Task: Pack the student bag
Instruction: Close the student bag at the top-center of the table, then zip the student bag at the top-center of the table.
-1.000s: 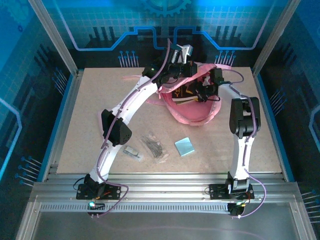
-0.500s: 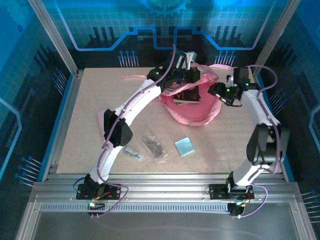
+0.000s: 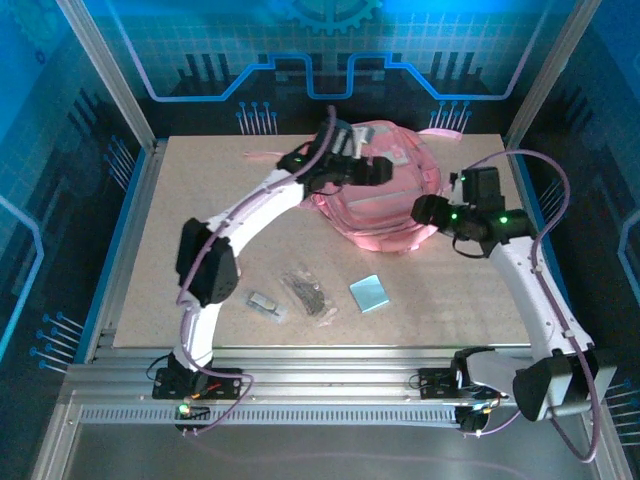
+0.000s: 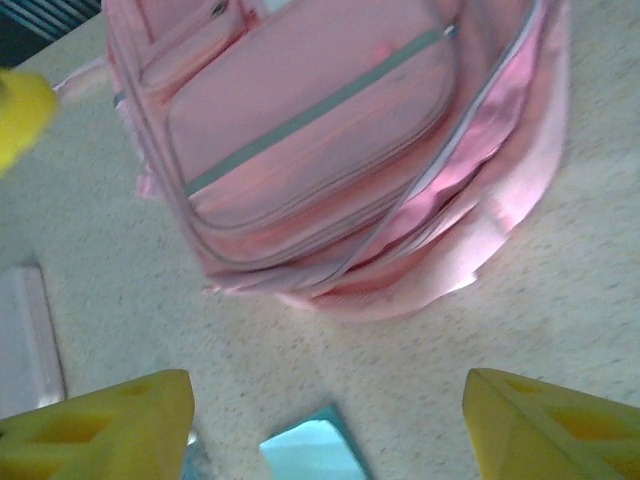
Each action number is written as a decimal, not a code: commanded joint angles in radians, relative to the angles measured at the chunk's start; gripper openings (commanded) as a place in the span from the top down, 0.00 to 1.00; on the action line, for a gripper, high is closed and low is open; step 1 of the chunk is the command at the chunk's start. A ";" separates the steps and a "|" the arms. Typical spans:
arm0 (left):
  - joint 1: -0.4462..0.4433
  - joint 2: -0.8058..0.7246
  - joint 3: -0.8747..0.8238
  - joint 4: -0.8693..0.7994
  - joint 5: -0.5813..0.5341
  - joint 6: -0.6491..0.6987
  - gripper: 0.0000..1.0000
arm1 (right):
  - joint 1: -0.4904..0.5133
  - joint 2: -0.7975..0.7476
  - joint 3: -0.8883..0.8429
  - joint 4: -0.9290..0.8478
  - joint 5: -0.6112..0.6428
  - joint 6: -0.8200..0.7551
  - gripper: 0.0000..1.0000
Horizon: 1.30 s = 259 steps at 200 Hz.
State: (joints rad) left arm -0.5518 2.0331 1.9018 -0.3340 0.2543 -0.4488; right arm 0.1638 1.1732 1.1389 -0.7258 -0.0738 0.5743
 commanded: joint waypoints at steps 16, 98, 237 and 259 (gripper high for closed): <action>0.189 -0.085 -0.296 0.271 -0.071 -0.151 0.25 | 0.187 -0.015 -0.089 0.133 0.087 0.145 0.28; 0.293 0.157 -0.345 0.437 -0.075 -0.308 0.28 | 0.342 0.094 -0.060 0.123 0.202 0.214 0.28; 0.234 0.145 -0.485 0.750 0.045 -0.603 1.00 | 0.482 0.236 -0.089 0.359 0.073 0.288 0.36; 0.207 0.038 -0.507 0.717 0.000 -0.640 1.00 | 0.537 0.267 -0.054 0.385 0.097 0.287 0.44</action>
State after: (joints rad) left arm -0.2935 2.2280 1.4067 0.3637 0.2611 -0.9989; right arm 0.6453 1.4162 1.0294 -0.4084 0.0116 0.8440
